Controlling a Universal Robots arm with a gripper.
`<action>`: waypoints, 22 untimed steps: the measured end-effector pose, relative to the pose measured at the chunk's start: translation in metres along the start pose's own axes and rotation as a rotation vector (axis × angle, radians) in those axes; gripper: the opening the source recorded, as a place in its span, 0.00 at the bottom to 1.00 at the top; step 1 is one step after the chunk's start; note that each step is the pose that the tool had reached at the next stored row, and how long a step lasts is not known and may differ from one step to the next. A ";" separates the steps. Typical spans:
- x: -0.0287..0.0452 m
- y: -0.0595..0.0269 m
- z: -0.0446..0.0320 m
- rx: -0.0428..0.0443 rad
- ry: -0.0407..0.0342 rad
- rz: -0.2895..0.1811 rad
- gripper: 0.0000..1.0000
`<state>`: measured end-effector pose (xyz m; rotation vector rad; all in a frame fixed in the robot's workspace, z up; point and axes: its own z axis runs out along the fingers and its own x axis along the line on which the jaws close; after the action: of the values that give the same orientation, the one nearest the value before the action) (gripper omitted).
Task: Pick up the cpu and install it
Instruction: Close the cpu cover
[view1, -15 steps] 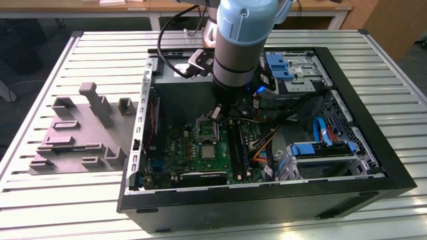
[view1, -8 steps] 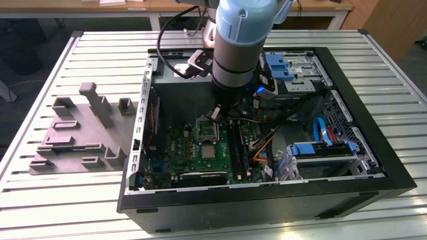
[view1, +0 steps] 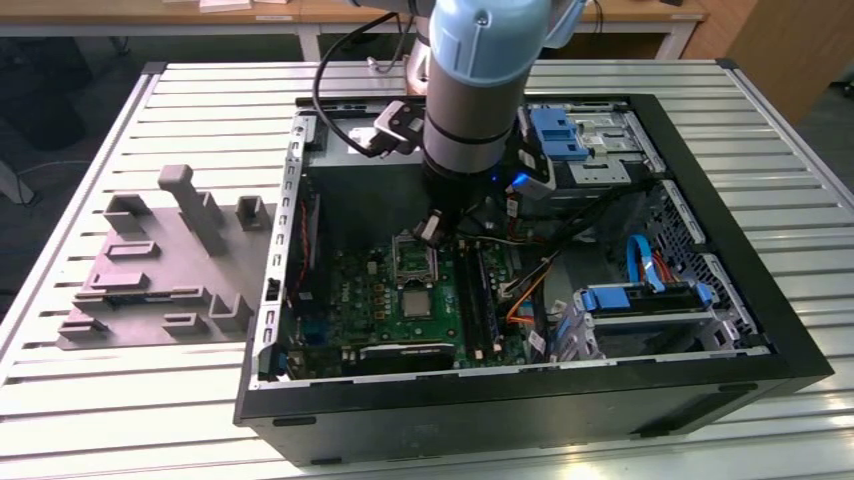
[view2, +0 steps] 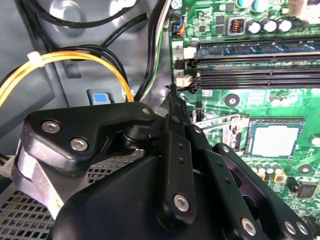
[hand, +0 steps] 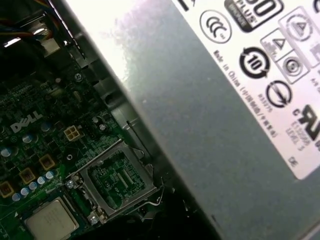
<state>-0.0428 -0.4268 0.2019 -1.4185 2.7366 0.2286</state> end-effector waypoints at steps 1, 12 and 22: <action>0.0000 0.0001 -0.0005 0.0009 0.0012 0.000 0.11; -0.0009 0.0027 -0.0134 0.0142 0.0198 0.001 0.11; -0.0006 0.0050 -0.0204 0.0329 0.0472 -0.003 0.11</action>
<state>-0.0461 -0.4266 0.2227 -1.4381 2.7617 0.1511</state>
